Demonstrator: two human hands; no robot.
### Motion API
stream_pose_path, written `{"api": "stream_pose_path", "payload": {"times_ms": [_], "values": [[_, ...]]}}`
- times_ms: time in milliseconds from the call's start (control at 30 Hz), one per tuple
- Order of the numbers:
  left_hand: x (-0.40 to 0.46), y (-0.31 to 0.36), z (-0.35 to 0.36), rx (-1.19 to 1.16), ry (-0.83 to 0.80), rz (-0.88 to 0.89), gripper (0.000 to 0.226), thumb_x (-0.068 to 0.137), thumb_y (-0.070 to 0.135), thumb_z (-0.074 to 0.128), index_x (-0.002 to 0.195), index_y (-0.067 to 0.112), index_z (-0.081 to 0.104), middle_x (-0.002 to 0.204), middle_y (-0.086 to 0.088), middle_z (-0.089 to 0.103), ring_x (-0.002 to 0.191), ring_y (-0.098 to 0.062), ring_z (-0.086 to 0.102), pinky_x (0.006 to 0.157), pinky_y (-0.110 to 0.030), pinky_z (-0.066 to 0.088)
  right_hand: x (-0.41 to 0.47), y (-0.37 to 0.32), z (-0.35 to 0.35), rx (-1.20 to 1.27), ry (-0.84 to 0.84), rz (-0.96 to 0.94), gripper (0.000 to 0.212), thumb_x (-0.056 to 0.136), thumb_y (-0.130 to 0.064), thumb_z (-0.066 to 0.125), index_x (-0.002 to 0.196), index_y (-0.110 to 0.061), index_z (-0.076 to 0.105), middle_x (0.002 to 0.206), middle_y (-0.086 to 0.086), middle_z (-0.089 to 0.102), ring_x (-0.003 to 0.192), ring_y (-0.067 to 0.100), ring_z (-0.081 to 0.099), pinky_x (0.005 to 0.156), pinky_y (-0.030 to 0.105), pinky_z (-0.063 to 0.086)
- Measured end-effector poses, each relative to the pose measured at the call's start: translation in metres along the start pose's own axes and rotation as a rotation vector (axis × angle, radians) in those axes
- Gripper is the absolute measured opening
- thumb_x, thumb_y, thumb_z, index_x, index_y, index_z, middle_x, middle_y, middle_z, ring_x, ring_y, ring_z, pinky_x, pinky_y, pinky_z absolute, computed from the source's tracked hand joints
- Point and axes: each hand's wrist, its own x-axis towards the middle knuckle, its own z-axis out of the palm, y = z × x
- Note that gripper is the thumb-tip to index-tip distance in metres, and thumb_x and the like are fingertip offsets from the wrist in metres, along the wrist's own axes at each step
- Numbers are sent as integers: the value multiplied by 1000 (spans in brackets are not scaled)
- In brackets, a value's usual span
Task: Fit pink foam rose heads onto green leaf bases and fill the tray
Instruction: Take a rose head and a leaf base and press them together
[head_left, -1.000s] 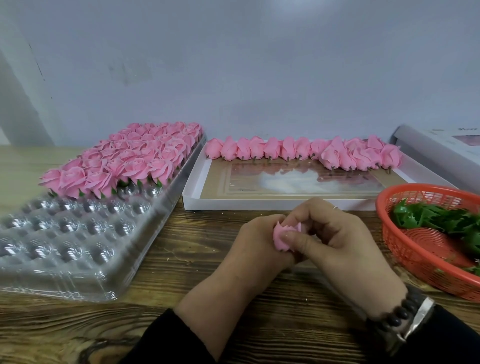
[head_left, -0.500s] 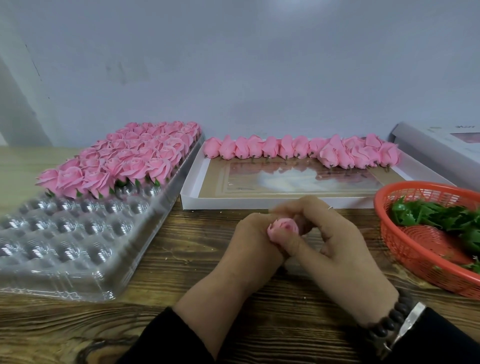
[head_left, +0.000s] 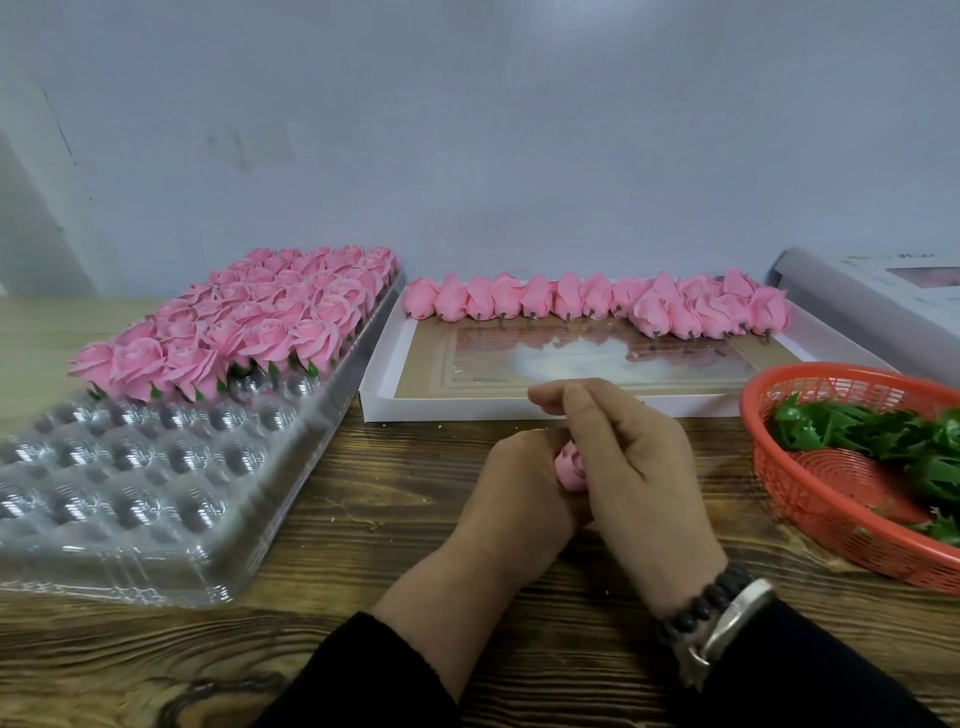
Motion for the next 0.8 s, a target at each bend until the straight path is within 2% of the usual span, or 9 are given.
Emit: {"api": "stream_pose_path", "payload": {"times_ms": [67, 200, 267, 367, 433, 500, 600, 667, 800], "values": [[1, 1, 2, 91, 4, 39, 11, 87, 9, 55, 87, 16, 64, 72, 17, 58, 72, 11, 57, 64, -7, 44, 2, -1, 5, -47, -1, -2, 24, 85, -37, 42, 80, -39, 66, 72, -25, 65, 66, -7, 56, 66, 9, 39], [1, 5, 1, -34, 41, 43, 14, 90, -4, 50, 96, -3, 62, 88, -9, 66, 84, -10, 64, 76, -25, 53, 2, 3, 8, -157, -39, -55, 34, 82, -47, 43, 81, -27, 70, 73, -17, 66, 72, -2, 57, 72, 23, 45], [2, 6, -2, 1, 92, 54, 14, 90, 0, 52, 95, 2, 65, 90, -13, 68, 85, -14, 64, 78, -26, 53, -1, 5, 5, -194, -94, -90, 41, 79, -54, 42, 88, -25, 69, 86, -13, 67, 86, 0, 59, 80, 26, 47], [3, -1, -8, 67, 197, 6, 25, 85, 0, 59, 69, 20, 59, 72, -6, 64, 68, -13, 59, 65, -26, 51, -2, 6, -2, -262, -156, -155, 36, 73, -55, 52, 101, -35, 62, 101, -20, 60, 102, -2, 52, 89, 13, 40], [5, -6, -12, 104, 273, -6, 30, 83, 5, 63, 60, 24, 55, 64, 1, 62, 66, -18, 60, 64, -34, 51, 0, 6, -5, -323, -161, -213, 33, 73, -45, 64, 102, -31, 63, 99, -20, 56, 99, 0, 52, 86, 10, 38], [5, -6, -14, 118, 297, 9, 23, 81, 11, 66, 67, 29, 64, 70, 1, 68, 73, -20, 65, 70, -36, 53, 1, 7, -7, -322, -167, -237, 25, 75, -31, 68, 99, -27, 65, 90, -19, 54, 88, 0, 53, 78, 8, 39], [5, -2, -13, 256, 246, 9, 18, 81, 29, 61, 65, 34, 55, 67, 9, 62, 71, -16, 60, 65, -25, 46, 2, 8, -9, -242, -179, -181, 18, 78, -14, 73, 93, -23, 67, 80, -16, 52, 78, 2, 53, 70, 9, 39], [6, -1, -13, 288, 221, -39, 18, 80, 26, 62, 70, 29, 47, 73, 7, 59, 72, -15, 54, 57, -16, 36, 3, 9, -11, -192, -176, -147, 15, 78, -10, 72, 87, -21, 68, 79, -12, 54, 77, 3, 53, 67, 11, 41], [1, 1, -13, -184, 131, -186, 48, 67, 9, 76, 107, 17, 50, 99, -9, 63, 84, -16, 58, 73, -23, 49, 7, 5, -22, -181, -224, -109, 23, 75, 1, 70, 82, -20, 67, 81, -6, 57, 77, 4, 53, 69, 12, 40]]}}
